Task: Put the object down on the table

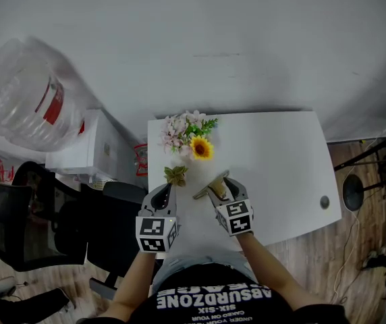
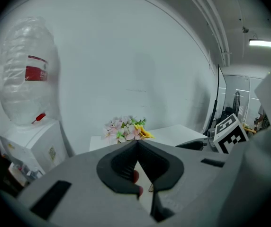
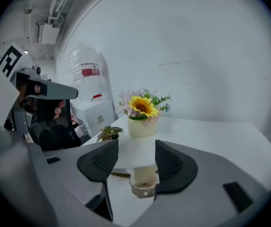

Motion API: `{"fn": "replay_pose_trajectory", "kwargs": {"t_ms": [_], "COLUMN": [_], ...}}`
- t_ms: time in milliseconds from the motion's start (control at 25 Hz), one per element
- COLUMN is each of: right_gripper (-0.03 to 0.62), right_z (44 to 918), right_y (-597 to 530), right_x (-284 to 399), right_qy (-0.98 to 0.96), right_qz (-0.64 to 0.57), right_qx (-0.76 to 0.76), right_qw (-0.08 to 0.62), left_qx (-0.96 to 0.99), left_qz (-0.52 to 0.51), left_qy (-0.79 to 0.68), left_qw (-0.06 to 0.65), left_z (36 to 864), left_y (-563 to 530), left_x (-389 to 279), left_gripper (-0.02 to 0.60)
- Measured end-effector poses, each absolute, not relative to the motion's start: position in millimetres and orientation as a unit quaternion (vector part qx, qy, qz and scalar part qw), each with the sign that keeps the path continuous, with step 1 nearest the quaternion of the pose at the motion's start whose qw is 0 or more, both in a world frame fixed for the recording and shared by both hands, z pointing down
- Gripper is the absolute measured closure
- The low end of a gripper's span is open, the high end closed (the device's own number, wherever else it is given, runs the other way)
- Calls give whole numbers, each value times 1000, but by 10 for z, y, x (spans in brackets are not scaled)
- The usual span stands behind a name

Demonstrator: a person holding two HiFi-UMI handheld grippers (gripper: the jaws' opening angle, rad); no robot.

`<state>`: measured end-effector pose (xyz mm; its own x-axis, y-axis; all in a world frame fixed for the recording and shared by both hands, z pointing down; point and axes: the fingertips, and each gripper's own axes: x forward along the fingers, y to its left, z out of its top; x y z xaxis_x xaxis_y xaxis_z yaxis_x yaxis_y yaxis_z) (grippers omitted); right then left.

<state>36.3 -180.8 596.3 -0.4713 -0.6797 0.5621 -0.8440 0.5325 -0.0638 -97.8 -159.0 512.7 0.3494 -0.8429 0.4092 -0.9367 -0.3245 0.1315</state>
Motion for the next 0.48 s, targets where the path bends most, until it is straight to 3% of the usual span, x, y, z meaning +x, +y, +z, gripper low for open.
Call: {"fn": "replay_pose_trajectory", "kwargs": {"t_ms": [480], "right_gripper": [506], "right_z": [5442], "right_y": [-1706], "right_x": [383], "right_qy": [-851], "right_qz": [160], "right_qx": [472], "right_qw": [163], "left_qx": [804], "left_qz": [135], "left_qy": [-552], "left_qw": [177], "left_z": [5143], "left_y": [-1565], "left_x": [-944], "left_gripper": [578]}}
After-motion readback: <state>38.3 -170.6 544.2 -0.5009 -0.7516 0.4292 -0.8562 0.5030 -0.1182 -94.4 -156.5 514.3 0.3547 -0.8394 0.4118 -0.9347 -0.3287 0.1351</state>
